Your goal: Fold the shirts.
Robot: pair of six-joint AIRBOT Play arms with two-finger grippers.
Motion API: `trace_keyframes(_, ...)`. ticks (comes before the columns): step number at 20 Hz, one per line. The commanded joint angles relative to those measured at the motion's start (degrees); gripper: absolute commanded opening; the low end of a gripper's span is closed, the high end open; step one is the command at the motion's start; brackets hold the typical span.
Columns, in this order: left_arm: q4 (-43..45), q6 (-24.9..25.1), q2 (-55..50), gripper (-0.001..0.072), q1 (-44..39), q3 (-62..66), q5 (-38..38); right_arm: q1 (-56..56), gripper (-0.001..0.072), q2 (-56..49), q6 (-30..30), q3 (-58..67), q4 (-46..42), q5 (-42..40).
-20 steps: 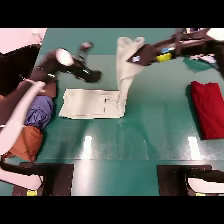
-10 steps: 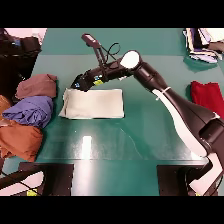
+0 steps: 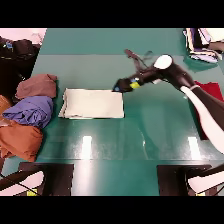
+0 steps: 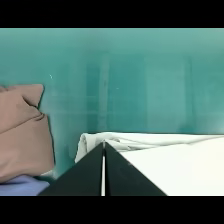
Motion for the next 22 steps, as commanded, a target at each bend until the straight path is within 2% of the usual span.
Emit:
trace_keyframes(1, -0.2, 0.2, -0.2, 0.0022, -1.2, -0.2, -0.4, -7.1, 0.0629, 3.3, 1.5, -14.6, 3.4, -4.4)
trace_keyframes(5, -0.2, 0.2, -1.1, 0.0022, -4.7, -0.4, 0.5, -5.2, 0.0628, -2.8, 1.4, -14.1, 8.9, -5.0)
trace_keyframes(9, -0.2, 0.2, -1.3, 0.0023, -7.1, -0.4, 1.1, 0.5, 0.0627, -10.9, 1.5, -4.7, 12.5, -3.9)
trace_keyframes(10, -0.5, 0.2, -1.2, 0.0022, -7.1, -0.4, 1.0, 1.8, 0.0606, -12.7, 1.6, -2.5, 12.7, -3.4)
trace_keyframes(12, -0.5, 0.2, -1.2, 0.0023, -7.1, -0.4, 0.9, 4.0, 0.0498, -15.5, 1.6, 1.2, 13.4, -2.4)
trace_keyframes(13, -0.5, 0.2, -1.2, 0.0022, -7.1, -0.4, 0.8, 5.0, 0.0381, -16.2, 1.6, 2.6, 13.4, -2.6)
trace_keyframes(15, -1.1, 0.3, -1.2, 0.0022, -7.1, -0.4, 0.3, 5.9, 0.0043, -16.5, 1.6, 4.4, 13.0, -4.6)
trace_keyframes(16, -1.4, 0.4, -1.2, 0.0022, -7.1, -0.4, 0.1, 5.8, 0.0016, -16.5, 1.6, 5.5, 12.9, -5.5)
trace_keyframes(22, -6.4, 1.3, -1.2, 0.0021, -7.1, -0.5, -2.5, -4.3, 0.0015, -11.8, 1.6, 10.7, 12.7, -5.5)
